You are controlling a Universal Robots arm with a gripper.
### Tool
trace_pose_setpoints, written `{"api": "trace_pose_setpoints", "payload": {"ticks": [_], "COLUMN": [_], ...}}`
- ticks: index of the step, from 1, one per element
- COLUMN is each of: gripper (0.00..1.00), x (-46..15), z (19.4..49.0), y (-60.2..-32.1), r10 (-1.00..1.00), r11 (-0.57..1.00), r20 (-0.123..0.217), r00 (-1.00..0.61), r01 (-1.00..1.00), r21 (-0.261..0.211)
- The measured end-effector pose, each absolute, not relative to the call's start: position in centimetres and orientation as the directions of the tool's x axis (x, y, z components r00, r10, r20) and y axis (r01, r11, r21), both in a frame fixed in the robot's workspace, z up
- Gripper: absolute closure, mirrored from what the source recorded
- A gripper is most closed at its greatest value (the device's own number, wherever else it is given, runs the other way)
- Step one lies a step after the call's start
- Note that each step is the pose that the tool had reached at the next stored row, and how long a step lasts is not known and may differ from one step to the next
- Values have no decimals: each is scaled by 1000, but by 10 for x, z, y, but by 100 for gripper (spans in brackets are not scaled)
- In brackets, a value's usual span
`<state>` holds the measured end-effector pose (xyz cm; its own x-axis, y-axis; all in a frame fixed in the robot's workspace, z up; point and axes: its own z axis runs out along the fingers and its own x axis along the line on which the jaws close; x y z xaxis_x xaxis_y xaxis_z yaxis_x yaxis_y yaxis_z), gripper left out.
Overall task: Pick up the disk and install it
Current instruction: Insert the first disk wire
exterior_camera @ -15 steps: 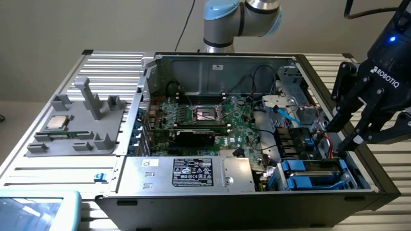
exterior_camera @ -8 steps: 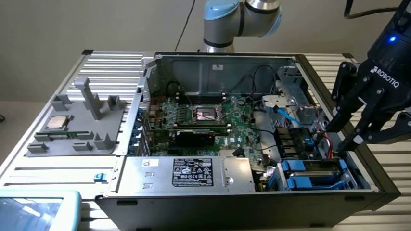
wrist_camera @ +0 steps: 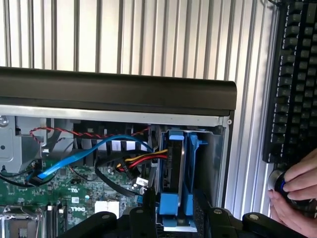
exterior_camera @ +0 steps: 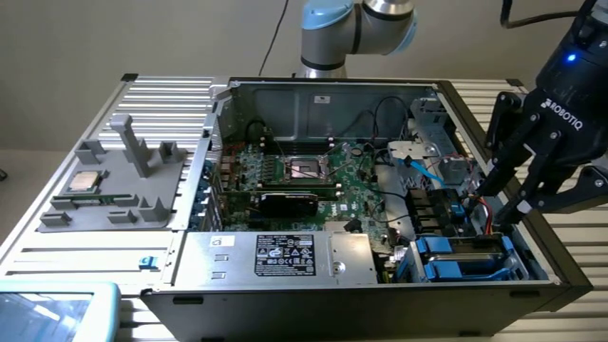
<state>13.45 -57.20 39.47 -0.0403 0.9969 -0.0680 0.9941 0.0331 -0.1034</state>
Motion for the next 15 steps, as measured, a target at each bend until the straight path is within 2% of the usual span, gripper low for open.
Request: {"api": "trace_pose_setpoints", "payload": {"ticks": [6, 11, 15], "gripper": [57, 57, 57], "x": [120, 117, 117], "z": [394, 393, 393], "y": [-571, -570, -570], "r10": [995, 990, 989], "r11": [31, 28, 28], "r20": [-92, -141, -142], "r00": [-38, -31, -30], "r01": [996, 999, 1000], "r21": [-81, -18, -14]}}
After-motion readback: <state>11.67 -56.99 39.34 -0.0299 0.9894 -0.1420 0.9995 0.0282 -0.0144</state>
